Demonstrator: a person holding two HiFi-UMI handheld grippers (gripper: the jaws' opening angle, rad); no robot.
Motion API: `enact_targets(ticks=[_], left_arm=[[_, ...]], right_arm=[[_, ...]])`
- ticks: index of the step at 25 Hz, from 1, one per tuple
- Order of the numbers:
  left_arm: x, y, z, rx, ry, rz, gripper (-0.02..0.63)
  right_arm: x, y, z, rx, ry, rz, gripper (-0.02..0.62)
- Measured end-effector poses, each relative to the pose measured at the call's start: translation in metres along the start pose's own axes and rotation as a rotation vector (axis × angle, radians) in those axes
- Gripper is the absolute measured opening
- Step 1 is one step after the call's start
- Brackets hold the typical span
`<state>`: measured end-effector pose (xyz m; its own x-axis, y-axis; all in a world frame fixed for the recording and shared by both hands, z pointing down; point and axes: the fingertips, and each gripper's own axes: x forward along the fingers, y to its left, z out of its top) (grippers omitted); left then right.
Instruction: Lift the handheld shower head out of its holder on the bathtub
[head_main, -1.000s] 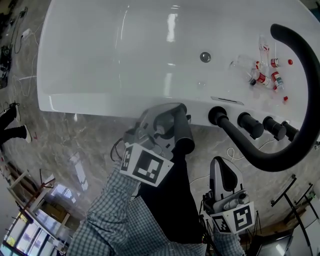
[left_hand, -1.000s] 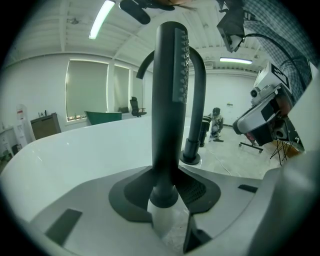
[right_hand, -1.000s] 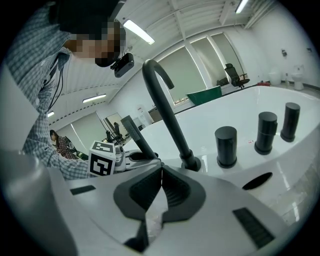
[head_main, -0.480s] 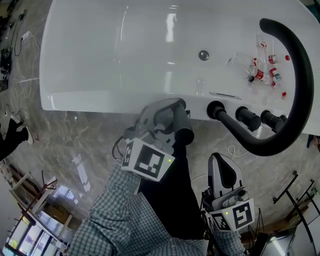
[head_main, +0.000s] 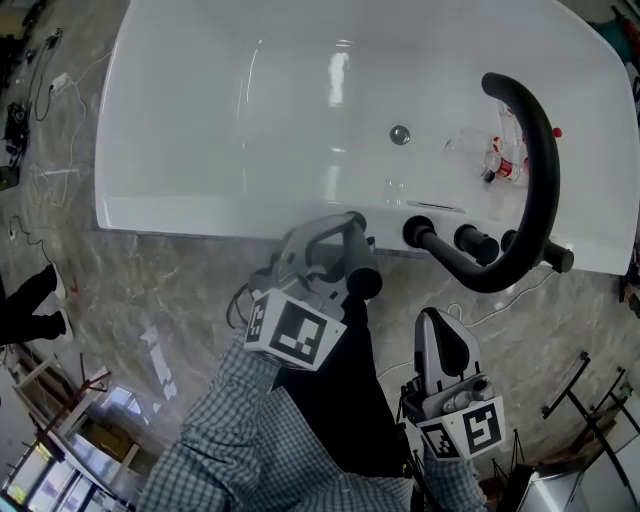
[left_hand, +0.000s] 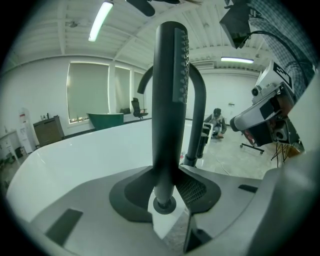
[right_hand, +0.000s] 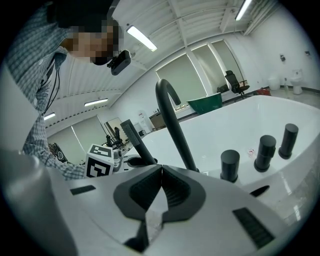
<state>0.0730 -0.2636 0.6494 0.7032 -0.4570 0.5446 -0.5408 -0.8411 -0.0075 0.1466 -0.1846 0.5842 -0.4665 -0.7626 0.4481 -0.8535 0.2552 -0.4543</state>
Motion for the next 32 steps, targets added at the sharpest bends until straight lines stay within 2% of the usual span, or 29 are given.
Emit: enact_targets(ticks=[10, 21, 32], left_arm=[[-0.033, 0.006, 0.035, -0.017, -0.025, 0.014, 0.124], [-0.079, 0.008, 0.086, -0.035, -0.05, 0.029, 0.124], [-0.137, 0.004, 0.148, -0.016, -0.088, 0.041, 0.124]], right_arm=[[-0.012, 0.014, 0.034, -0.027, -0.05, -0.016, 0.015], [-0.034, 0.036, 0.096, -0.09, -0.128, -0.016, 0.015], [-0.063, 0.062, 0.141, -0.13, -0.171, -0.035, 0.015]])
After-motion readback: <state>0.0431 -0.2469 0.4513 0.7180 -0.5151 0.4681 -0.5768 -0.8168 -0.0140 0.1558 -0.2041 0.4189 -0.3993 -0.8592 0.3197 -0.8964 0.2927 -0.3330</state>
